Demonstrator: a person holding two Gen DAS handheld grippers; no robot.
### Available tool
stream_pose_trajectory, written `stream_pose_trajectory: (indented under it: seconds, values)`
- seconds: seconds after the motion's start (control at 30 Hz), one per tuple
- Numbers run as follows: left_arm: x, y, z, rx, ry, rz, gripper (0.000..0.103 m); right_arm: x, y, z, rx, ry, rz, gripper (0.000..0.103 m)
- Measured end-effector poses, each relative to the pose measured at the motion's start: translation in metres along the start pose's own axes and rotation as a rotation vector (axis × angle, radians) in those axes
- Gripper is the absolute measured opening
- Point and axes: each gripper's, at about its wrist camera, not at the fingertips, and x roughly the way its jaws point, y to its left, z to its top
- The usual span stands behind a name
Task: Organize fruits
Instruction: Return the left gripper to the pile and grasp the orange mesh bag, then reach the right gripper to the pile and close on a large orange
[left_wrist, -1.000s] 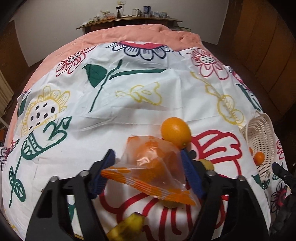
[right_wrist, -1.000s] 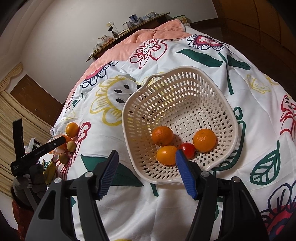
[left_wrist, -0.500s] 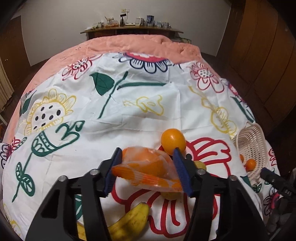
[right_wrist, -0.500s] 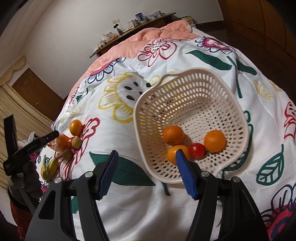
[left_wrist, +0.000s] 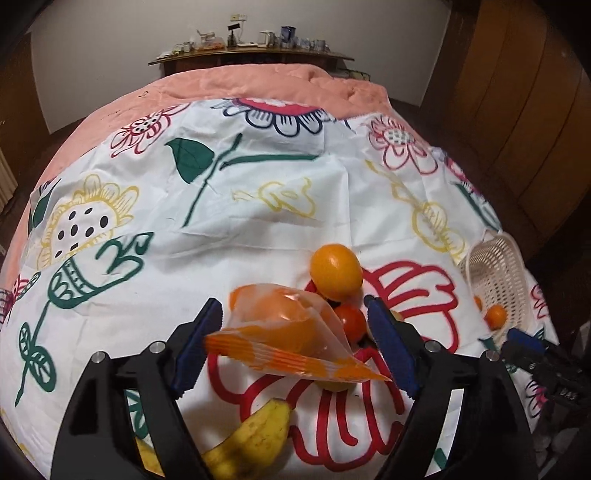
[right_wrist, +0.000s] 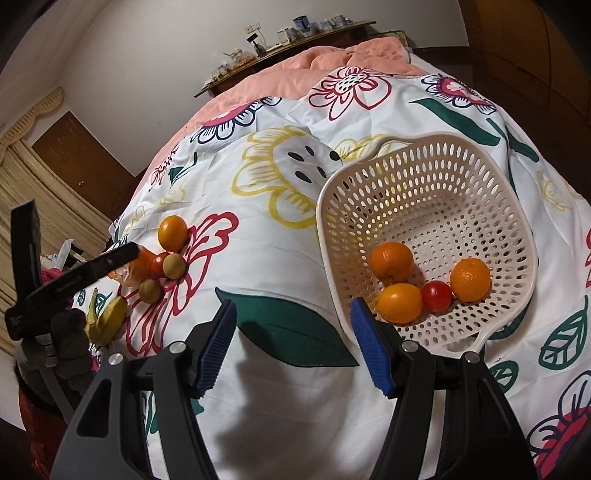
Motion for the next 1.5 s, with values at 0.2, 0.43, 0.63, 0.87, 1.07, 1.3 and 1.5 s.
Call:
stream_pose_trajectory:
  seconds: [0.2,0.43,0.63,0.87,1.07,1.3,1.5]
  values:
    - [0.012,0.003,-0.003,-0.002,0.024,0.031,0.063,-0.003,0.002,0.002,-0.004,-0.009,-0.002,0.064]
    - [-0.007,0.012,-0.005,-0.021,-0.017,0.003,0.061,0.001,0.017,0.003,-0.041,0.002,0.0,0.064]
    - [-0.041,0.016,-0.004,-0.033,-0.099,-0.019,0.061,0.009,0.046,0.015,-0.103,0.013,0.03,0.064]
    - [-0.072,0.024,-0.007,-0.054,-0.168,-0.027,0.061,0.036,0.091,0.04,-0.173,0.055,0.072,0.064]
    - [-0.089,0.035,-0.018,-0.07,-0.199,-0.027,0.061,0.071,0.123,0.055,-0.204,0.108,0.085,0.064]
    - [-0.101,0.046,-0.03,-0.089,-0.22,-0.039,0.062,0.099,0.148,0.066,-0.237,0.14,0.068,0.064]
    - [-0.103,0.053,-0.037,-0.106,-0.222,-0.052,0.062,0.118,0.162,0.069,-0.265,0.16,0.041,0.064]
